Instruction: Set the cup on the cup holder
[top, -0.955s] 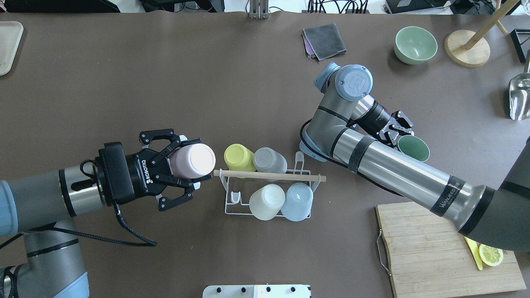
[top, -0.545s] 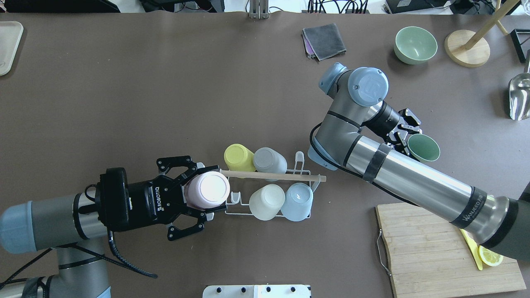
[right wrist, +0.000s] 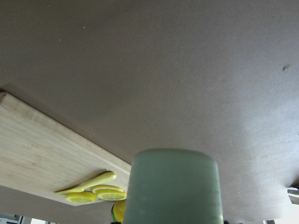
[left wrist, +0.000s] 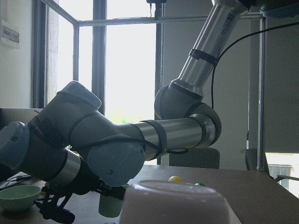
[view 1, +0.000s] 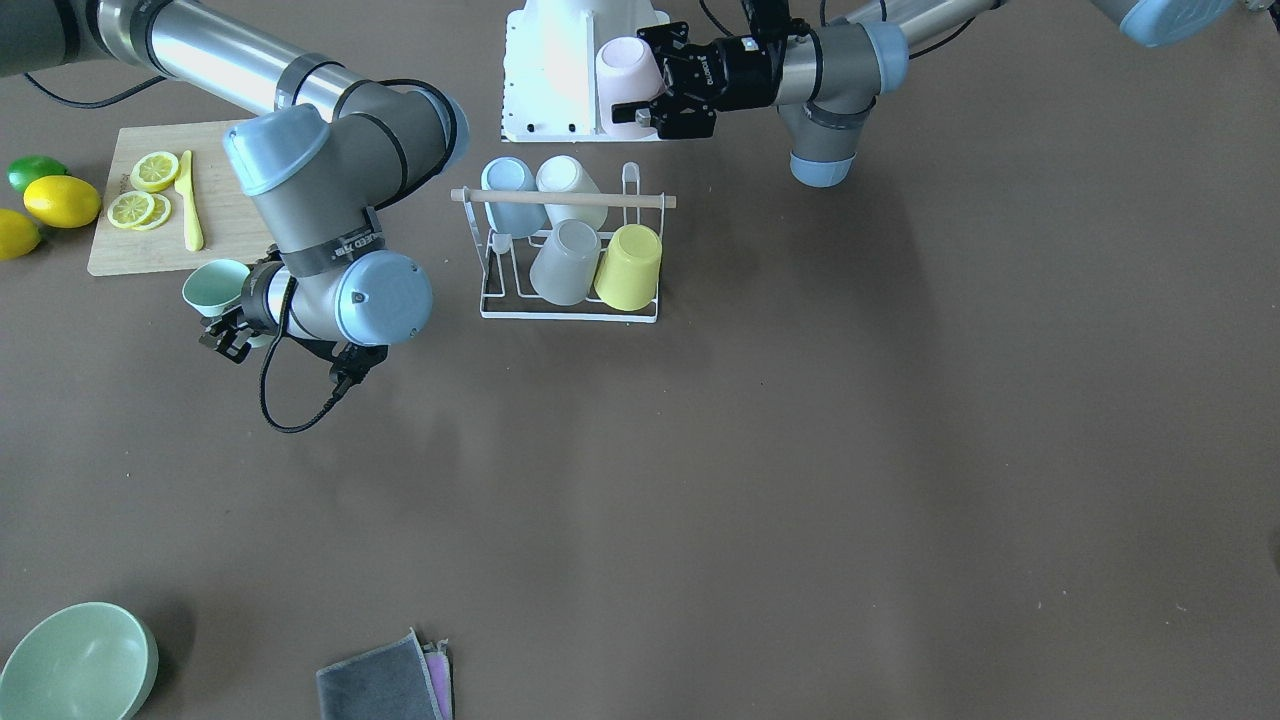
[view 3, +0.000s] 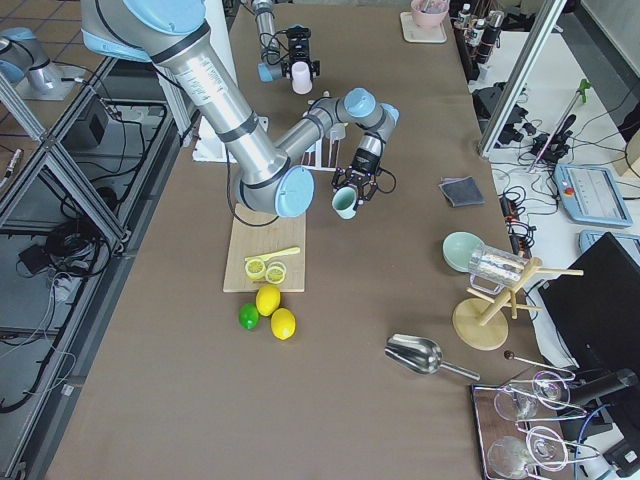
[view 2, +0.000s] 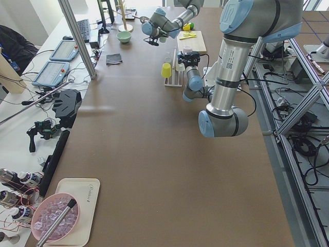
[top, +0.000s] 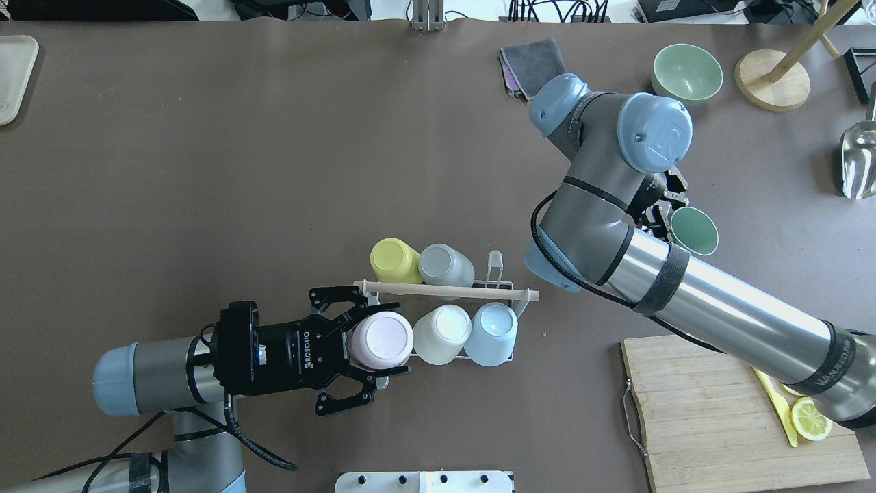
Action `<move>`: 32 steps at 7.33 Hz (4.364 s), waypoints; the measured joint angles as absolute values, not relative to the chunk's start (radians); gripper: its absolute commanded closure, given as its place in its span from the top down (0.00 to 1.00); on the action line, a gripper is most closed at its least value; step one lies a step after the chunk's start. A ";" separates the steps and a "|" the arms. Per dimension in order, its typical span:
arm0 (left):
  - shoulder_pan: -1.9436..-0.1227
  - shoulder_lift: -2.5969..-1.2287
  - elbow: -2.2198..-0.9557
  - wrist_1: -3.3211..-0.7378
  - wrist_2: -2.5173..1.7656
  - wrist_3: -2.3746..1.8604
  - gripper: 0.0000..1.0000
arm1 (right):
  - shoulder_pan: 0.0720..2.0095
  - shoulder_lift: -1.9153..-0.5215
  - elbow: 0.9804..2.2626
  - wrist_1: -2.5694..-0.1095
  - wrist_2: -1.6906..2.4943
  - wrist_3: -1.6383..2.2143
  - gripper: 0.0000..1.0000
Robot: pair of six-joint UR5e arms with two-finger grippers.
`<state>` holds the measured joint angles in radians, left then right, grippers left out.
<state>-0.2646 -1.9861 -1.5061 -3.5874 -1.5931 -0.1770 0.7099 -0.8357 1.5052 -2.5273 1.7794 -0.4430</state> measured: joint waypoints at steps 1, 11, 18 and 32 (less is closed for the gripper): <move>-0.264 -1.991 -1.484 -3.596 -1.594 -0.175 0.45 | 0.725 -0.860 1.548 -2.478 1.813 -0.446 0.37; -0.280 -2.042 -1.387 -3.593 -1.586 -0.063 0.44 | 0.946 -1.159 1.700 -1.086 2.345 0.050 0.34; -0.287 -2.061 -1.345 -3.594 -1.583 -0.063 0.45 | 0.922 -1.146 1.338 -0.153 2.243 0.340 0.34; -0.297 -2.061 -1.375 -3.573 -1.585 -0.071 0.99 | 0.549 -1.205 1.489 0.218 1.785 0.491 0.38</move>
